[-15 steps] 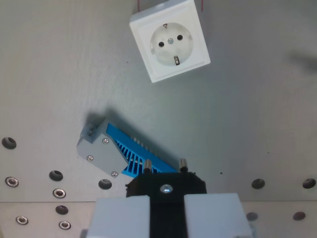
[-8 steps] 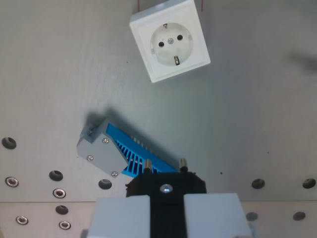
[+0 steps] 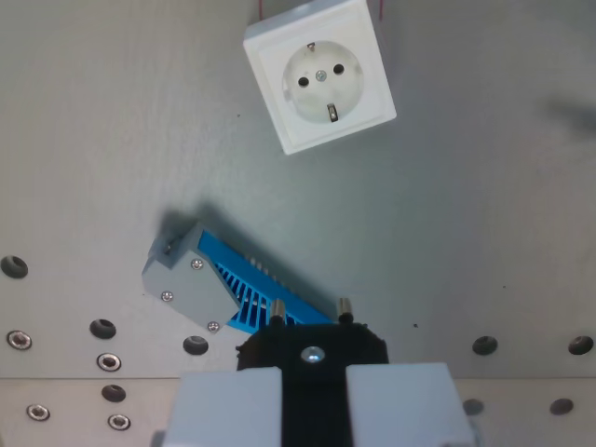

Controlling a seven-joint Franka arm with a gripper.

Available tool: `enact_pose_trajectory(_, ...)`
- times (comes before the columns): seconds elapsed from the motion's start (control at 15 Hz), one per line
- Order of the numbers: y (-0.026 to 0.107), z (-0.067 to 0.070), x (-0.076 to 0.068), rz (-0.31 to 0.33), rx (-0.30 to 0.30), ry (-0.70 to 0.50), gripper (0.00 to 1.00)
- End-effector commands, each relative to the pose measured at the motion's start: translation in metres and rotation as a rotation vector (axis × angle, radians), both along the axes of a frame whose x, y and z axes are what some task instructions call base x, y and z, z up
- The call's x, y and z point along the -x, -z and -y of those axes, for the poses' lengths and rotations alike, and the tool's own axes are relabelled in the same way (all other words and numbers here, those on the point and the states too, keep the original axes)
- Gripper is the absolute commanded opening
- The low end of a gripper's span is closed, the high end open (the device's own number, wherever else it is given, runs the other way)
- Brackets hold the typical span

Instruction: Move above the white socket

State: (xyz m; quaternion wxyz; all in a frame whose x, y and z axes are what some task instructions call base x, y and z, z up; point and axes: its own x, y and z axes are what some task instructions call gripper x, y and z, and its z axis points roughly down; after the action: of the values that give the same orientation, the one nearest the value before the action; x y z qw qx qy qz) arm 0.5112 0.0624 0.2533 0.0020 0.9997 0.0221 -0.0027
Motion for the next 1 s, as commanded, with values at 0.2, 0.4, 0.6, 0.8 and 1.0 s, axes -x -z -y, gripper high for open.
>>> enact_pose_trajectory(0.2,0.009,0.001,-0.003,0.026,-0.011,-0.051,0.0)
enact_pose_trajectory(0.4,0.016,0.001,-0.005,0.029,-0.013,-0.069,0.0)
enact_pose_trajectory(0.6,0.023,0.002,-0.007,0.032,-0.016,-0.091,0.0)
enact_pose_trajectory(0.8,0.031,0.004,-0.009,0.034,-0.02,-0.114,0.0)
enact_pose_trajectory(1.0,0.04,0.005,-0.01,0.036,-0.024,-0.135,0.0)
